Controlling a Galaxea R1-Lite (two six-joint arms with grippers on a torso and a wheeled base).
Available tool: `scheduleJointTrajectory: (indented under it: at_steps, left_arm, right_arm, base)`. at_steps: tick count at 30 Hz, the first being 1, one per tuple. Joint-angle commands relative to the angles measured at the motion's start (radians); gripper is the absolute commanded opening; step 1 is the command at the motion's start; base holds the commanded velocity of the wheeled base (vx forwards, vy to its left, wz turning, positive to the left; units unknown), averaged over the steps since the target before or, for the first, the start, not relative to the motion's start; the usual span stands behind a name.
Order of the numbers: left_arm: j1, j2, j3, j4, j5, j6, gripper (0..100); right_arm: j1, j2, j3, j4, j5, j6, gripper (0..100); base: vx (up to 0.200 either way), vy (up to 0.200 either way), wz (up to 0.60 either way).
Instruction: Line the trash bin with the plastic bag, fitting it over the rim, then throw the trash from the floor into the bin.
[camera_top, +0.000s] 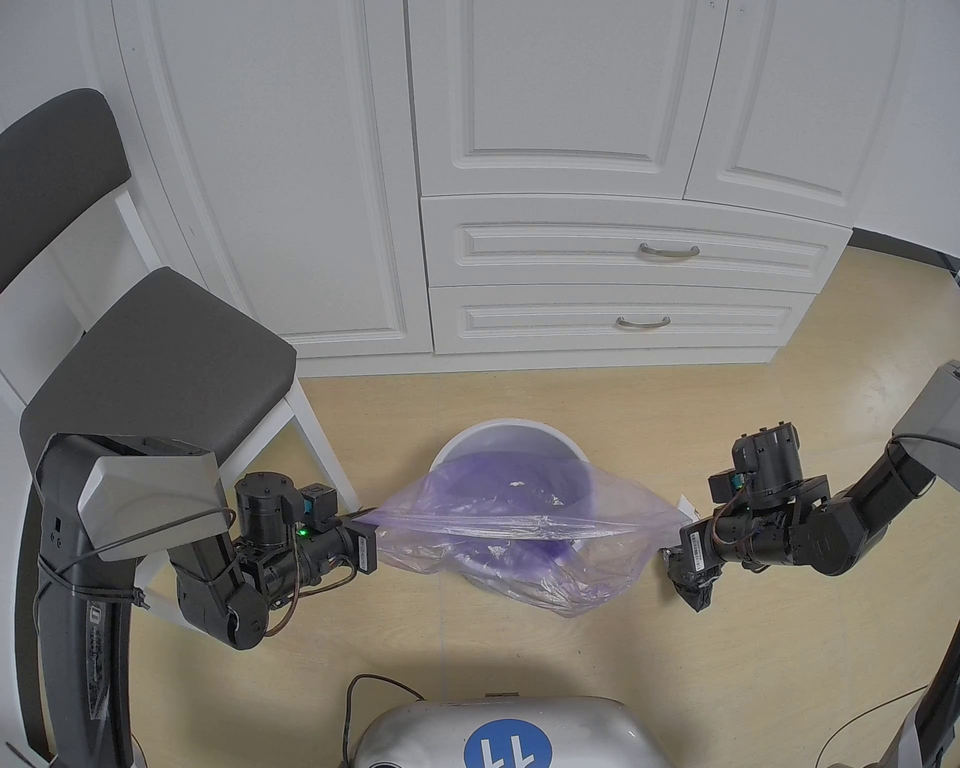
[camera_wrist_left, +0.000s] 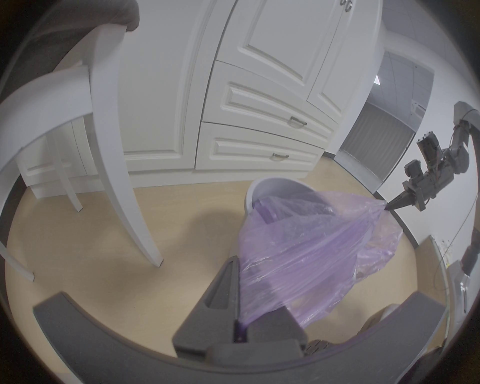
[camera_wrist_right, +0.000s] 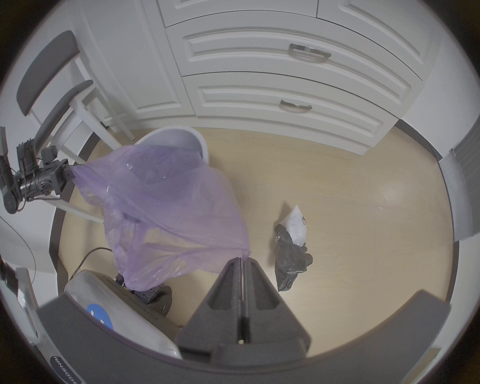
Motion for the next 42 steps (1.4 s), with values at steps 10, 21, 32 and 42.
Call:
scheduleJointTrajectory:
  at_steps: [10, 21, 32, 42]
  left_arm:
    - [-0.018, 0.162, -0.146, -0.002, 0.18, 0.073, 0]
    - [-0.09, 0.24, -0.304, -0.061, 0.334, -0.038, 0]
    - [-0.087, 0.065, -0.085, -0.057, 0.202, -0.03, 0]
    - [-0.034, 0.071, -0.039, -0.044, 0.099, 0.031, 0]
  right_arm:
    - [0.018, 0.265, -0.06, -0.306, -0.018, 0.07, 0]
    - [-0.003, 0.277, -0.113, -0.377, -0.018, 0.132, 0]
    - [0.0, 0.167, -0.006, -0.369, -0.015, 0.055, 0]
    - [-0.013, 0.184, 0.043, -0.366, -0.003, -0.022, 0]
  base:
    - [0.0, 0.0, 0.0]
    - [0.0, 0.0, 0.0]
    - [0.0, 0.0, 0.0]
    - [0.0, 0.0, 0.0]
